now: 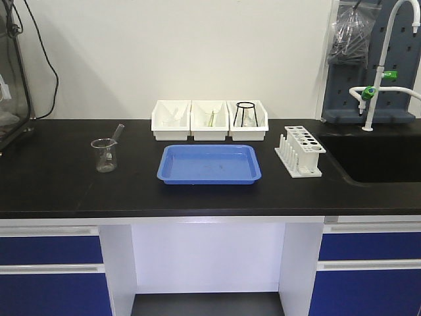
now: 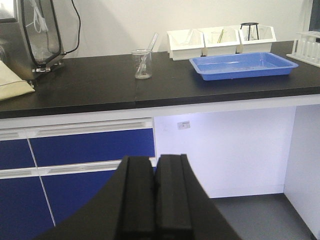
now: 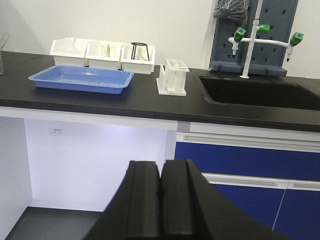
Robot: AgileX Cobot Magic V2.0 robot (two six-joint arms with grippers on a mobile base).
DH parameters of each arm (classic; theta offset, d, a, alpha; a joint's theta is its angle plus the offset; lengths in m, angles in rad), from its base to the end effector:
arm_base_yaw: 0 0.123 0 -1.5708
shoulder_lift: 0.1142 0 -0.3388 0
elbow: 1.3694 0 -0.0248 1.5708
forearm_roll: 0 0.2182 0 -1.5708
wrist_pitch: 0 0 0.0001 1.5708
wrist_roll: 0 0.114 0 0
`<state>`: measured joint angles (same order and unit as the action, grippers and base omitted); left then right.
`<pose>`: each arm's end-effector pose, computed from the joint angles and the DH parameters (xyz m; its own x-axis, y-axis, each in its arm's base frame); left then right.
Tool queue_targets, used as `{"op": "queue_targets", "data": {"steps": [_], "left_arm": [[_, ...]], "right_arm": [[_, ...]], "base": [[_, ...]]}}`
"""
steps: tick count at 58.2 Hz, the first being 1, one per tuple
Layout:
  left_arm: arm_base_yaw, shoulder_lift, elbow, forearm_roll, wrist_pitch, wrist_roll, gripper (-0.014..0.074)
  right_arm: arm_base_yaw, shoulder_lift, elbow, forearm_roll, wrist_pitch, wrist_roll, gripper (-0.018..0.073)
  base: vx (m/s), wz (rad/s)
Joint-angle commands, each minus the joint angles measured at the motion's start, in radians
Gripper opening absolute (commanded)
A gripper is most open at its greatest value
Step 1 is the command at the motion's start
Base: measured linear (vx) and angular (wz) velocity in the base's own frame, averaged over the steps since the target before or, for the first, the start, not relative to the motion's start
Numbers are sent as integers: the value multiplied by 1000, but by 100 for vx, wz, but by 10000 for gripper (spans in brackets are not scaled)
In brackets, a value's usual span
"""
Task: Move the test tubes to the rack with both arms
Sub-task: 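Drive the base up to the bench facing the white bins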
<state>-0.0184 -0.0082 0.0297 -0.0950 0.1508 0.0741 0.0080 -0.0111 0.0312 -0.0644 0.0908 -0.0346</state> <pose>-0.0073 -0.0015 0.1882 -0.0849 -0.0183 -0.9962 0.0309 0.9993 -0.0210 -0.0070 -0.0007 0.1945 -0.0232 -0.0988 -0.9948 -0.0045 0.9951 -0.0987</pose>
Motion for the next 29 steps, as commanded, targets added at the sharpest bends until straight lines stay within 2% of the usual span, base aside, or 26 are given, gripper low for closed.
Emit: {"op": "queue_targets", "data": {"steps": [1, 29], "left_arm": [[0, -8, 28, -2, -86, -6, -21], [0, -8, 28, -2, -86, -6, -21]], "right_arm": [[0, -7, 10, -9, -76, -8, -7], [0, -7, 10, -9, -76, -8, -7]], "base": [[0, 0], [0, 0]]}}
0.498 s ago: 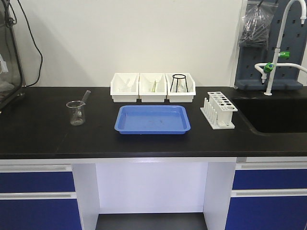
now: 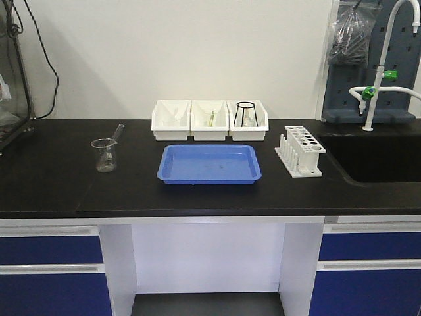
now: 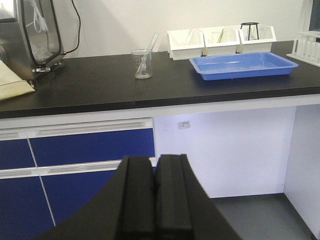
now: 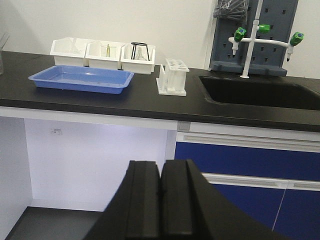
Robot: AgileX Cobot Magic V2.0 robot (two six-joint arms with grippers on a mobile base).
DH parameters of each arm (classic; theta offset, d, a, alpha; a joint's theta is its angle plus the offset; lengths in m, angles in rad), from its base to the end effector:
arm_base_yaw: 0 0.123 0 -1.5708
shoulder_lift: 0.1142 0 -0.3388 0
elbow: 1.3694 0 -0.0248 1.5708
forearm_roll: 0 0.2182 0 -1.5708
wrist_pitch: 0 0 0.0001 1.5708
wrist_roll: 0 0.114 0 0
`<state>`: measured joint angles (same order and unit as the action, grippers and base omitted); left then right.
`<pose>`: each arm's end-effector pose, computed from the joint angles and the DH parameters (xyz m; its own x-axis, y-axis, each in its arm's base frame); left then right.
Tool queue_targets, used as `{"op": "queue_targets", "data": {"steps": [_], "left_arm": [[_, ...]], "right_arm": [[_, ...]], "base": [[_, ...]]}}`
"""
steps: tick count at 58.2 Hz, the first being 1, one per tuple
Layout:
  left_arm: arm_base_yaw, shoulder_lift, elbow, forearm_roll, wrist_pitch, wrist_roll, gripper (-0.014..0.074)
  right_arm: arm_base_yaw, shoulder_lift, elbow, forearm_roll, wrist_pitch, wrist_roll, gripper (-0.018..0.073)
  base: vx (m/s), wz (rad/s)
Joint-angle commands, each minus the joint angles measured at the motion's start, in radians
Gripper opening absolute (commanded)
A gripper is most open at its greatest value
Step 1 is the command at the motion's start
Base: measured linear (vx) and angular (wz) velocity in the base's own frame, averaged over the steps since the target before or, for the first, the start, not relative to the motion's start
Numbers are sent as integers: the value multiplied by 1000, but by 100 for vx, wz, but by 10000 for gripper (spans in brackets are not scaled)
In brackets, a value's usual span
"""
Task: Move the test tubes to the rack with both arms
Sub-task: 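Drive the base up to the bench facing the white bins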
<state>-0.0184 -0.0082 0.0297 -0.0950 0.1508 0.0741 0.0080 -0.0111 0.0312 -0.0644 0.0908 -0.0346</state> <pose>-0.0073 -0.0015 0.1882 -0.0849 -0.0183 -0.9962 0.0309 0.9993 -0.0210 -0.0070 -0.0007 0.1945 -0.0232 -0.0988 -0.9948 -0.0045 0.9951 -0.0987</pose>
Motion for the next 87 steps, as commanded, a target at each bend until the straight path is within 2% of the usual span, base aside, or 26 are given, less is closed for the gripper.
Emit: {"op": "queue_targets", "data": {"steps": [1, 41, 87], "left_arm": [[0, -8, 28, -2, -86, -6, -21], [0, -8, 28, -2, -86, -6, -21], [0, -8, 28, -2, -86, -6, -21]], "right_arm": [[0, -7, 10, -9, -76, -8, -7], [0, -7, 10, -9, -76, -8, -7], [0, -7, 10, -9, -76, -8, -7]], "base": [[0, 0], [7, 0], [33, 1]]}}
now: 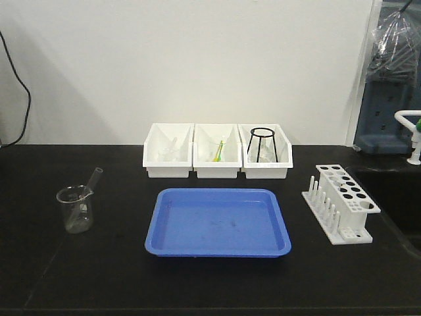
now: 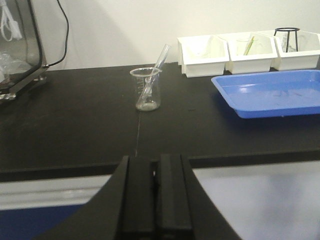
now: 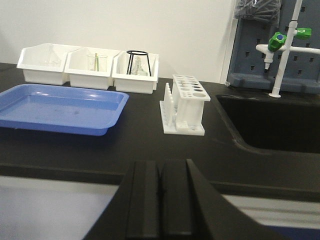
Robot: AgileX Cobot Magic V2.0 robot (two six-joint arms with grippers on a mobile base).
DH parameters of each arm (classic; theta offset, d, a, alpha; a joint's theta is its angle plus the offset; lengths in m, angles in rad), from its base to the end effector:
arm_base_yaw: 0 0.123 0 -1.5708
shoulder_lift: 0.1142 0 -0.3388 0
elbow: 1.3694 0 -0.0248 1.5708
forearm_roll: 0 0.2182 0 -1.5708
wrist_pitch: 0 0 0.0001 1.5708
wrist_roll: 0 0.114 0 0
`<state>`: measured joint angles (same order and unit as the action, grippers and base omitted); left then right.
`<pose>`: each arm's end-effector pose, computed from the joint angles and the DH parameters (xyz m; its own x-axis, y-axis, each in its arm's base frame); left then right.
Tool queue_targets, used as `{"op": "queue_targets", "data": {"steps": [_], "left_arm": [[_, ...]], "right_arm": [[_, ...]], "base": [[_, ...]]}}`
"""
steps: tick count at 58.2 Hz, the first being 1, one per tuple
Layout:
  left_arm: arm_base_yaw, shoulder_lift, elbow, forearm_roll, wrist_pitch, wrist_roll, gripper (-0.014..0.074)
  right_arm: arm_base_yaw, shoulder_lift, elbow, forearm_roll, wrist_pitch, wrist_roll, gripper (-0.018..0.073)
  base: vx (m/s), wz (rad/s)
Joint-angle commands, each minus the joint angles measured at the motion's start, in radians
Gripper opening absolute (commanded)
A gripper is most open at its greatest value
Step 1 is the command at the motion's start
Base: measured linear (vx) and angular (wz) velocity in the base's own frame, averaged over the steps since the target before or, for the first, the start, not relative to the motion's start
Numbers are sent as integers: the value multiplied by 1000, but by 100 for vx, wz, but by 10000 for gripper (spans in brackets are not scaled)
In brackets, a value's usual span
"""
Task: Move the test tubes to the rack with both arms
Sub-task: 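Drive the base up to the bench facing the white bins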
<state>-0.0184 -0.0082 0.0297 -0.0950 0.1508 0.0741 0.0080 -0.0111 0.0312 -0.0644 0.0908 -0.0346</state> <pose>-0.0073 -0.0015 0.1882 -0.0849 -0.0183 -0.9962 0.0309 0.9993 -0.0210 -0.0070 -0.0007 0.1945 -0.0232 -0.0988 -0.9948 -0.0045 0.9951 -0.0987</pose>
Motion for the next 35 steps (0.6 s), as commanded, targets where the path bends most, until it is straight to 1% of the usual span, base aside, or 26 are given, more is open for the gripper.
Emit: {"op": "queue_targets", "data": {"steps": [1, 35], "left_arm": [[0, -8, 28, -2, -86, -6, -21], [0, -8, 28, -2, -86, -6, -21]], "right_arm": [[0, -7, 10, -9, -76, -8, -7], [0, -7, 10, -9, -76, -8, -7]], "base": [[35, -6], [34, -4]]}}
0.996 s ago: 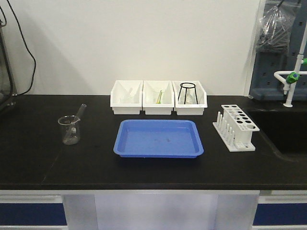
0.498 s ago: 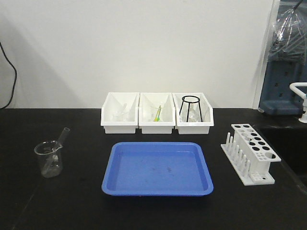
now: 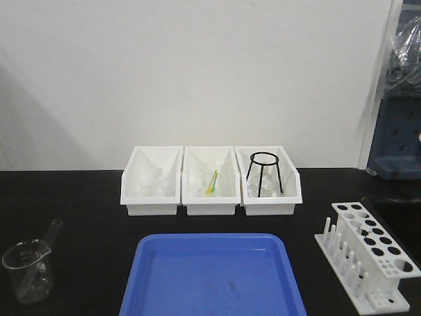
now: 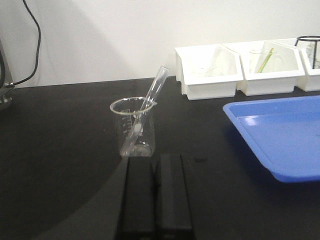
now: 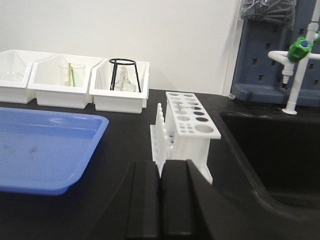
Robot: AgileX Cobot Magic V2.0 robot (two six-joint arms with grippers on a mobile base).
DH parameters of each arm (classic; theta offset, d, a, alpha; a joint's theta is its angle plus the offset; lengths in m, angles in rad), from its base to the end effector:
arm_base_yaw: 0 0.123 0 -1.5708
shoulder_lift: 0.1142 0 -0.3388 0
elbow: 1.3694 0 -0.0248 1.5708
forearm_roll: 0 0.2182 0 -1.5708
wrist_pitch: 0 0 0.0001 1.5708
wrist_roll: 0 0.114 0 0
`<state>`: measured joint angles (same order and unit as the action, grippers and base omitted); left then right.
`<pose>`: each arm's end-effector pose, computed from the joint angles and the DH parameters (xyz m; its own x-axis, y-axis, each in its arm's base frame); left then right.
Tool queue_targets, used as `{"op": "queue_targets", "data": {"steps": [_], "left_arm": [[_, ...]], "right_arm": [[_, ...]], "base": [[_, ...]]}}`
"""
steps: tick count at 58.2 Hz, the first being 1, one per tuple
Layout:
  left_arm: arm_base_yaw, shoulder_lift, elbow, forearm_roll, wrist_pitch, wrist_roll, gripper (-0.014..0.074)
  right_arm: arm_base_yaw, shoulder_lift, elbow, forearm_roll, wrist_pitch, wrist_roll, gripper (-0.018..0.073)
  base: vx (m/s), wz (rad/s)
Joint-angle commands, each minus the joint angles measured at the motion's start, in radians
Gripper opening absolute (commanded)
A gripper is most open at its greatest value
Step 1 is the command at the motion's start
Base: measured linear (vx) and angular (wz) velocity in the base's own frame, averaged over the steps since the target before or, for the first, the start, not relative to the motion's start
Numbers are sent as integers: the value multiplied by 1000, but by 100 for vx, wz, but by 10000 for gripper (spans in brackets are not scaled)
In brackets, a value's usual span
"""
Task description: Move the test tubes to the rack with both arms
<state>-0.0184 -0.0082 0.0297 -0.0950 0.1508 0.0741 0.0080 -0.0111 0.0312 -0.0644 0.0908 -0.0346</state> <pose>-0.0073 -0.0015 0.1882 -0.0849 -0.0183 -0.9962 0.0309 0.9993 -0.0210 -0.0070 -0.0007 0.1945 -0.0232 -0.0988 -0.9948 -0.0045 0.9951 -0.0987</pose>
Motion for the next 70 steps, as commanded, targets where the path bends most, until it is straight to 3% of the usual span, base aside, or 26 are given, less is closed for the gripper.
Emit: {"op": "queue_targets", "data": {"steps": [1, 33, 70], "left_arm": [[0, -8, 28, -2, -86, -6, -21], [0, -8, 28, -2, -86, -6, -21], [0, -8, 28, -2, -86, -6, -21]], "right_arm": [[0, -7, 10, -9, -76, -8, -7], [0, -7, 10, -9, -76, -8, -7], [0, -7, 10, -9, -76, -8, -7]], "base": [[32, 2], [22, 2], [3, 1]]}}
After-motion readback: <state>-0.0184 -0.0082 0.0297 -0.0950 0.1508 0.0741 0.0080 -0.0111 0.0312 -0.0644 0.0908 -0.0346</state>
